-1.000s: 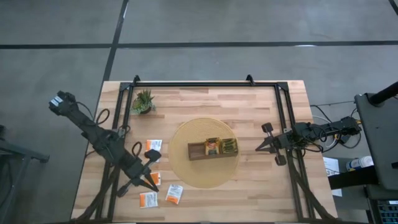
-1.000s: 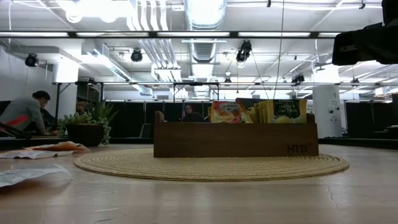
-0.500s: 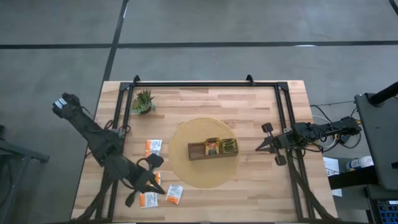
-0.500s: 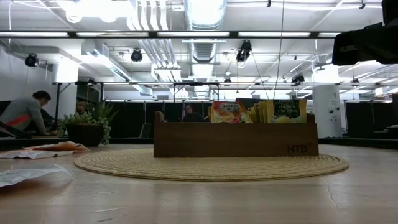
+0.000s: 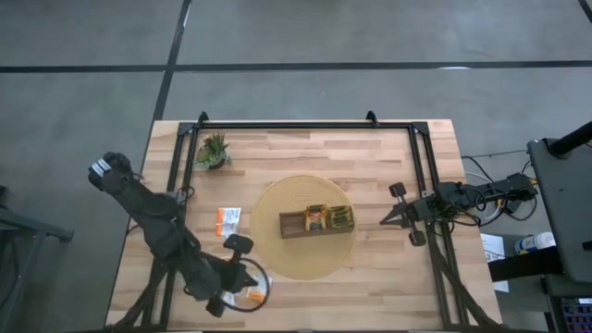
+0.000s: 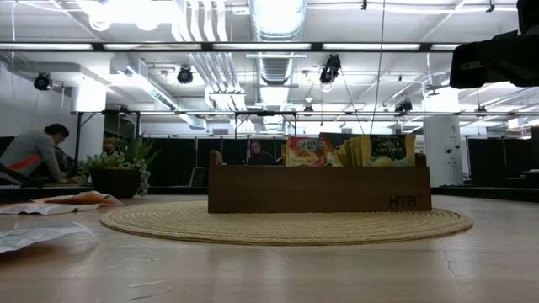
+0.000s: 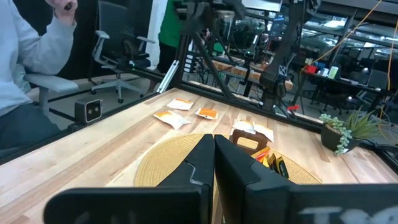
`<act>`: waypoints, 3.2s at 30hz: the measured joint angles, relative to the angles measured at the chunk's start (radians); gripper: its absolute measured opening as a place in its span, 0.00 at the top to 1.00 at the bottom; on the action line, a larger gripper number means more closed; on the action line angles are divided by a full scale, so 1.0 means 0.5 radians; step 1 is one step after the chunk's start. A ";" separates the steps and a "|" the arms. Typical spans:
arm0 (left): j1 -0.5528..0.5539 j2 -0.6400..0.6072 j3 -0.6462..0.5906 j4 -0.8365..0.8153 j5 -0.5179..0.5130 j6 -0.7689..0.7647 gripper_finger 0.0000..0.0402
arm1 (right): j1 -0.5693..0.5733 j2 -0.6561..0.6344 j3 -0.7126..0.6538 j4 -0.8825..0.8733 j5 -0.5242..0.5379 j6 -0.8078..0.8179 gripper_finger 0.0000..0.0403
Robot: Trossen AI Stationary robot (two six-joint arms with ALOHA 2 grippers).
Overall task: Pick & Place Tea
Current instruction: Put the white tea bag into the left of the wooden organizer
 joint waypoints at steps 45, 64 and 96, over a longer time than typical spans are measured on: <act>0.057 0.958 0.383 -0.716 0.204 -0.381 1.00 | 0.000 0.000 0.000 0.000 0.000 0.000 0.98; 0.063 0.956 0.383 -0.706 0.205 -0.677 1.00 | 0.000 0.001 0.000 0.001 0.000 0.000 0.98; -0.048 0.952 0.268 -0.380 0.395 -0.685 0.64 | 0.000 0.001 0.000 0.001 0.000 0.000 0.98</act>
